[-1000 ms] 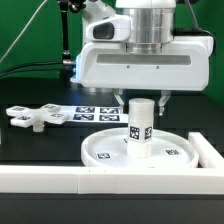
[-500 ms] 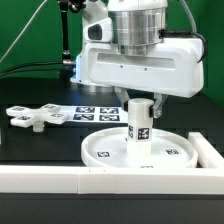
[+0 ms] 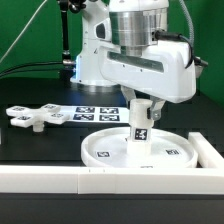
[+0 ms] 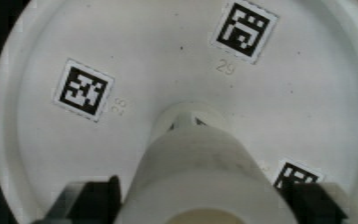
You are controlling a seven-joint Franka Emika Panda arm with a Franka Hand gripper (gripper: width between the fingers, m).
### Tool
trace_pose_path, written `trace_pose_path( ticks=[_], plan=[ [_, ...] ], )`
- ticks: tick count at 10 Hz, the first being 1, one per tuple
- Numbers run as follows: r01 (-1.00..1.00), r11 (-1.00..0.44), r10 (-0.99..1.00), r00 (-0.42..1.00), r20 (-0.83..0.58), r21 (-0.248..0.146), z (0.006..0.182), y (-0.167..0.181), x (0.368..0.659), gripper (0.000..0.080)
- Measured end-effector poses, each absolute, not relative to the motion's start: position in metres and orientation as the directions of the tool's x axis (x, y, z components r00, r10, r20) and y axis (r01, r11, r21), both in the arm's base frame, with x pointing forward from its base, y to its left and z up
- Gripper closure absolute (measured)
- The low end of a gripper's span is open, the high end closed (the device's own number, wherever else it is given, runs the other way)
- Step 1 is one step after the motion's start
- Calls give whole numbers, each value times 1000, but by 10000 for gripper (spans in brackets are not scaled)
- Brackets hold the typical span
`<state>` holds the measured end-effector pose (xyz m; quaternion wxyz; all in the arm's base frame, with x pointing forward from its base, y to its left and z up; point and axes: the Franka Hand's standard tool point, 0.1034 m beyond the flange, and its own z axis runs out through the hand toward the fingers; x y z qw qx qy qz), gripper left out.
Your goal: Assemble round table
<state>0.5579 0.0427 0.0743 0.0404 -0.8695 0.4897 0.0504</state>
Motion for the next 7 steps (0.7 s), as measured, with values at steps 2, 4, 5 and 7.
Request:
trace_pose_path(
  ticks=[2,4,5,7],
  plan=[
    [-794,-606,-786,606,-122,-36,75,43,559,169],
    [-714,-699,-706,699,-111,-52,76,45,560,153],
    [-666,-743,-659,745,-107,-59,76,45,560,153],
    [-542,-837,-535,839,-97,-75,76,45,560,151]
  ],
)
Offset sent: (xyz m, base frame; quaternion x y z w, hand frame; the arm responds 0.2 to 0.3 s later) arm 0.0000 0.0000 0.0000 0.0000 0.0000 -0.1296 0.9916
